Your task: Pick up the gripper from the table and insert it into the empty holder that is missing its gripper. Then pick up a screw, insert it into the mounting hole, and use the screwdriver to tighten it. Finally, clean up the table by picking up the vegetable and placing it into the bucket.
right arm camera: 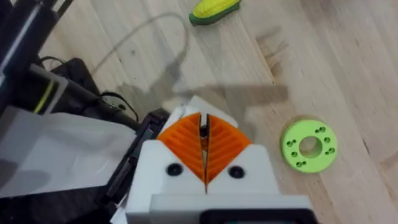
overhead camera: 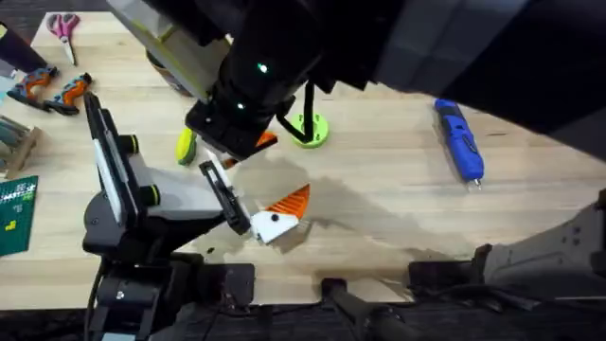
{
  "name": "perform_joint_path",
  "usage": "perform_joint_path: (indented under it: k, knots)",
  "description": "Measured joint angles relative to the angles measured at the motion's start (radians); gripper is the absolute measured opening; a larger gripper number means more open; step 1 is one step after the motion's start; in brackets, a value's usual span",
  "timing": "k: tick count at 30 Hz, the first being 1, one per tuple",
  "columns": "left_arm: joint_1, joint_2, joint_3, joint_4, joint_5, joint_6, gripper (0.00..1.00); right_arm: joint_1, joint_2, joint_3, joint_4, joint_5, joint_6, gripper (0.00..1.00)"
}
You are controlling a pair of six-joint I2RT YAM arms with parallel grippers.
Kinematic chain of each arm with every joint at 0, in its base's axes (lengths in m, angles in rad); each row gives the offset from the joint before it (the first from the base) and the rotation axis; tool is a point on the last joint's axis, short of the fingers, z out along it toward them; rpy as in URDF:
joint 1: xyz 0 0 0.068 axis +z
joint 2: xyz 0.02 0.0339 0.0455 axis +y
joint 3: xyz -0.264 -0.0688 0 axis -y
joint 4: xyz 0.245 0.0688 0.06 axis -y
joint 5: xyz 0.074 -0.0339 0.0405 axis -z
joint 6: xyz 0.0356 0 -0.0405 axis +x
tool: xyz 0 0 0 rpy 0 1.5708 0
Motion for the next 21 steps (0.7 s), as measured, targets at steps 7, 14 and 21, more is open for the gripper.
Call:
perform_joint_path:
  k: [7,14,21]
  knots:
    - [0.000,0.000,0.000,0.000,0.000,0.000,0.985,0.000,0.000,0.000,0.000,0.000,0.001,0.006]
    - [0.000,0.000,0.000,0.000,0.000,0.000,0.985,0.000,0.000,0.000,0.001,0.000,0.001,0.006]
    - [0.000,0.000,0.000,0.000,0.000,0.000,0.985,0.000,0.000,0.000,0.016,0.000,0.004,0.006]
